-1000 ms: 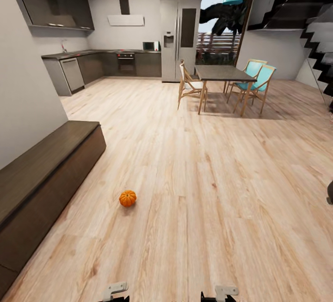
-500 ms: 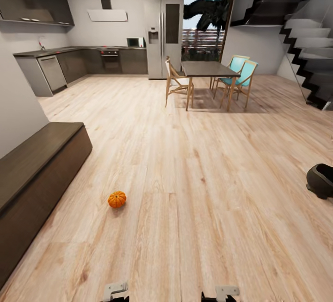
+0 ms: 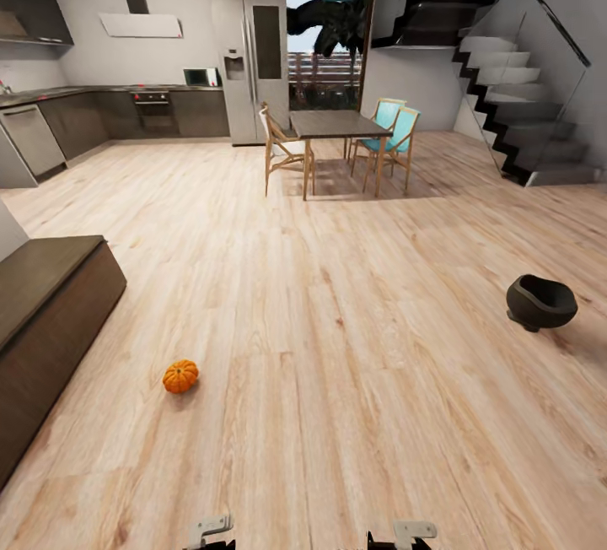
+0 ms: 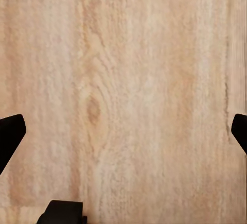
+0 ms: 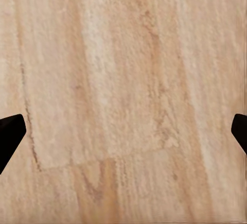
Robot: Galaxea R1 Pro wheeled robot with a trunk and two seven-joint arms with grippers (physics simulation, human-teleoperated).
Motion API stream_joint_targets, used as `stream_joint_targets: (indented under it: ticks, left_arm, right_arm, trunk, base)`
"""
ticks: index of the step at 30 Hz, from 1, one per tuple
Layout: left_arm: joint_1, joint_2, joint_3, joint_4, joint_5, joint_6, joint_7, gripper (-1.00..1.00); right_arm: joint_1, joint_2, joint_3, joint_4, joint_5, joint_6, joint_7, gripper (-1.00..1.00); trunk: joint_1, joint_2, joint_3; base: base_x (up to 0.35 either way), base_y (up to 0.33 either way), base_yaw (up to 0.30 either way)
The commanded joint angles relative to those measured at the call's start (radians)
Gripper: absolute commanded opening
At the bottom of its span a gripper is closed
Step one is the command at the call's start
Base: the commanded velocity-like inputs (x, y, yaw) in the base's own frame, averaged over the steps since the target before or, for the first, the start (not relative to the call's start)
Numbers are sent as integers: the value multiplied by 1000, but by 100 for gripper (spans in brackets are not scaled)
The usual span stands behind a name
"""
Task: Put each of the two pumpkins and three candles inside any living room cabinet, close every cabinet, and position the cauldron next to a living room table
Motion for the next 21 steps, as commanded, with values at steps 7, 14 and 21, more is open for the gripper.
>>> stream_joint_targets:
  ticks: [7, 14, 21]
  left_arm:
    - [0, 0, 0, 0, 0, 0, 0, 100]
    - [0, 0, 0, 0, 0, 0, 0, 100]
    - [0, 0, 0, 0, 0, 0, 0, 100]
  right_arm:
    - [0, 0, 0, 0, 0, 0, 0, 100]
    - [0, 0, 0, 0, 0, 0, 0, 100]
    - [0, 0, -1, -1, 0, 0, 0, 100]
  trunk:
    - [0, 0, 0]
    - [0, 0, 0]
    - [0, 0, 0]
  base:
    - [0, 0, -294]
    - [0, 0, -294]
    - [0, 0, -294]
